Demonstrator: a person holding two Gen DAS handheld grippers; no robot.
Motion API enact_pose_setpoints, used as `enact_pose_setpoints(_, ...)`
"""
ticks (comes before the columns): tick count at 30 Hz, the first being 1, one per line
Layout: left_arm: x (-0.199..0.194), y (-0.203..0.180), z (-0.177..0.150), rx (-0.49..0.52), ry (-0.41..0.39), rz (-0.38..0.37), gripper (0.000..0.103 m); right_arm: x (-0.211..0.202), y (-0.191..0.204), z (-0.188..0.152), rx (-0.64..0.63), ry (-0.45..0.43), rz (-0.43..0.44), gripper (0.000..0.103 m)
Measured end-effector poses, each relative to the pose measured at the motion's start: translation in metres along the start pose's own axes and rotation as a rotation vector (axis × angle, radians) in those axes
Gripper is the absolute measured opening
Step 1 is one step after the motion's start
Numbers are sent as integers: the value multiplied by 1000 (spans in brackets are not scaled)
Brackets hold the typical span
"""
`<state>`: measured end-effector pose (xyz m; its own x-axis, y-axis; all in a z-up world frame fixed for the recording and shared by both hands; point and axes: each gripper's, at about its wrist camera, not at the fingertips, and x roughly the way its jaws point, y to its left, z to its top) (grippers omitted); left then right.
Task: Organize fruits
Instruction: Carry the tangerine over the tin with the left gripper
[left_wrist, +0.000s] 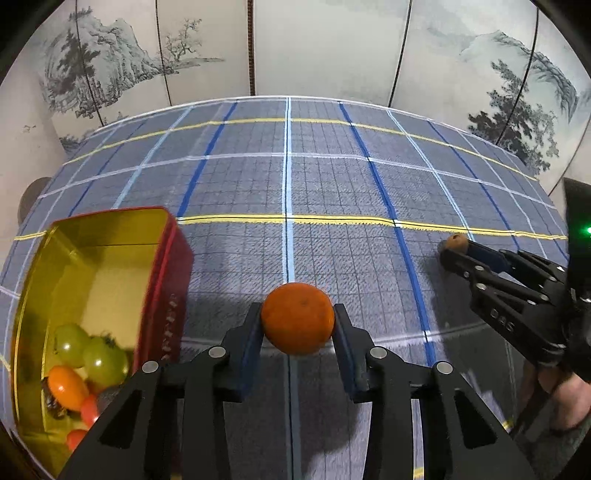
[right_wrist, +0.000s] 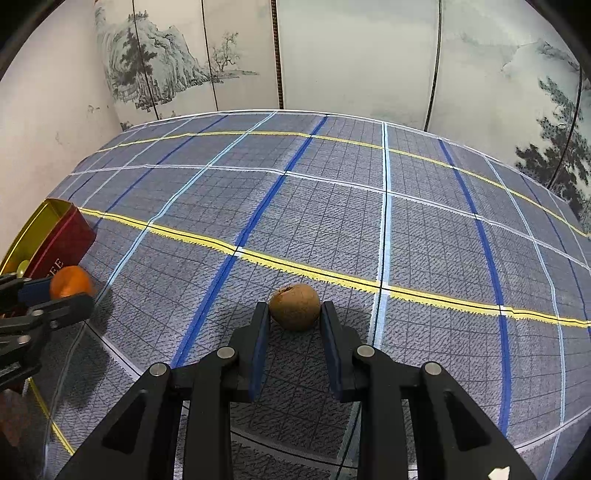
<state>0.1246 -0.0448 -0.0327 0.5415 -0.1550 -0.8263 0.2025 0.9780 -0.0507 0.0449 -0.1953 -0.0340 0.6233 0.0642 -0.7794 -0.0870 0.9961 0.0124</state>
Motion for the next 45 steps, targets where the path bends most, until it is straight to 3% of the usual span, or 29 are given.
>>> enact_pose_setpoints(20, -74, 35, -17, -28, -78, 46, 38, 1, 3, 0, -15, 3, -19, 26)
enact_pose_setpoints(45, -81, 137, -43, -183, -37, 131, 38, 0, 3, 0, -16, 3, -20, 26)
